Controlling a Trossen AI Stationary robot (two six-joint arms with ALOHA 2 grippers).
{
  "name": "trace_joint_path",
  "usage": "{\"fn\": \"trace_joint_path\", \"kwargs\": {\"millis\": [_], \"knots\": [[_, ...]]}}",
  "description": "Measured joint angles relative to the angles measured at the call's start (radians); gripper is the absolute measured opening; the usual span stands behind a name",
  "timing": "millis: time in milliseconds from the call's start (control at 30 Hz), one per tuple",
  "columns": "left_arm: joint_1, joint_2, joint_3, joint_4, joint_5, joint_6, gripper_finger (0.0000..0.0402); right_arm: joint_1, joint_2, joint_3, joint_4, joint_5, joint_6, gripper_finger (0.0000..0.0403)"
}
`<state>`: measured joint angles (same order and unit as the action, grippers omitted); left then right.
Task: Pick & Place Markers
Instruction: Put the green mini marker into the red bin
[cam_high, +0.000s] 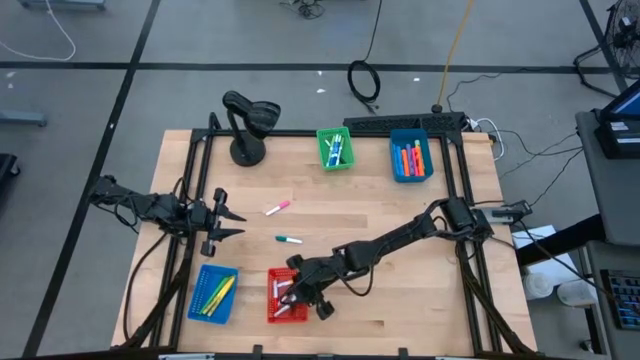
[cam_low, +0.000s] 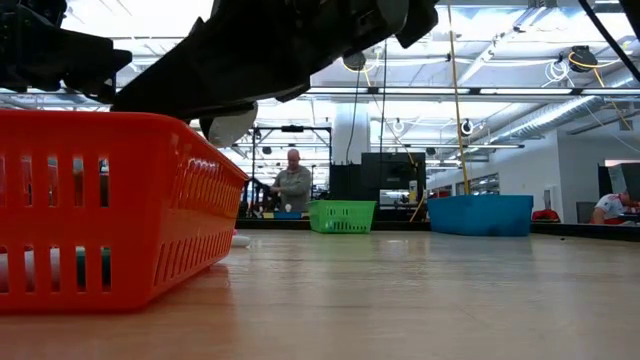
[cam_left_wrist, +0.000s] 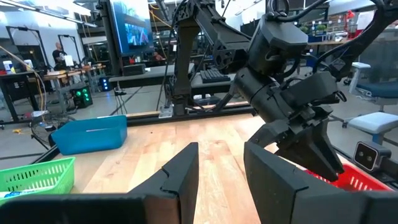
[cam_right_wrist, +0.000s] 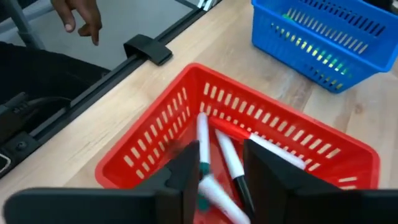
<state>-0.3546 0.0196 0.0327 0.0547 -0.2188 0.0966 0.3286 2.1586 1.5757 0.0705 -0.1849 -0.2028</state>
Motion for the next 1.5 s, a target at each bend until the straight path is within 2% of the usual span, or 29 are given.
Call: {"fn": "trace_joint_path", "kwargs": {"millis": [133,300,400,500,633,833,967,1033,1167,1267,1500], "knots": [[0.0,0.0,0.0,0.0,0.0,0.0,0.0134,-0.002,-0.02,0.0,-0.027,0.008,-0.009,0.0132],[0.0,0.0,0.0,0.0,0.0,0.0,0.0134,-0.018,-0.13,-0.002,-0.216,0.042,-0.032,0.0138],[0.0,0.0,0.0,0.0,0.0,0.0,0.0134,-0.039,-0.231,-0.059,-0.297,0.05,0.004,0.0131],[0.0,0.0,0.0,0.0,0.0,0.0,0.0134,-0.055,-0.357,-0.171,-0.292,0.053,0.044,0.0123],[0.0,0.0,0.0,0.03,0.0,-0.015,0.0134,-0.074,-0.557,-0.408,-0.145,0.052,0.113,0.0113],[0.0,0.0,0.001,0.16,0.0,-0.075,0.0134,-0.099,-0.875,-0.846,0.237,0.059,0.173,0.0105],[0.0,0.0,0.001,0.206,0.0,-0.071,0.0134,-0.108,-1.088,-1.078,0.475,0.161,0.194,0.0105],[0.0,0.0,0.001,0.234,-0.001,-0.027,0.0134,-0.113,-1.19,-1.16,0.523,0.188,0.192,0.0105],[0.0,0.002,0.001,0.237,0.046,-0.146,0.0134,-0.114,-1.36,-1.285,0.564,0.188,0.193,0.0102],[-0.001,0.018,0.001,0.235,0.062,-0.167,0.0134,-0.114,-1.437,-1.343,0.608,0.189,0.195,0.01],[0.0,0.131,0.001,0.293,0.023,-0.2,0.0134,-0.114,-1.478,-1.367,0.626,0.199,0.194,0.0095]]}}
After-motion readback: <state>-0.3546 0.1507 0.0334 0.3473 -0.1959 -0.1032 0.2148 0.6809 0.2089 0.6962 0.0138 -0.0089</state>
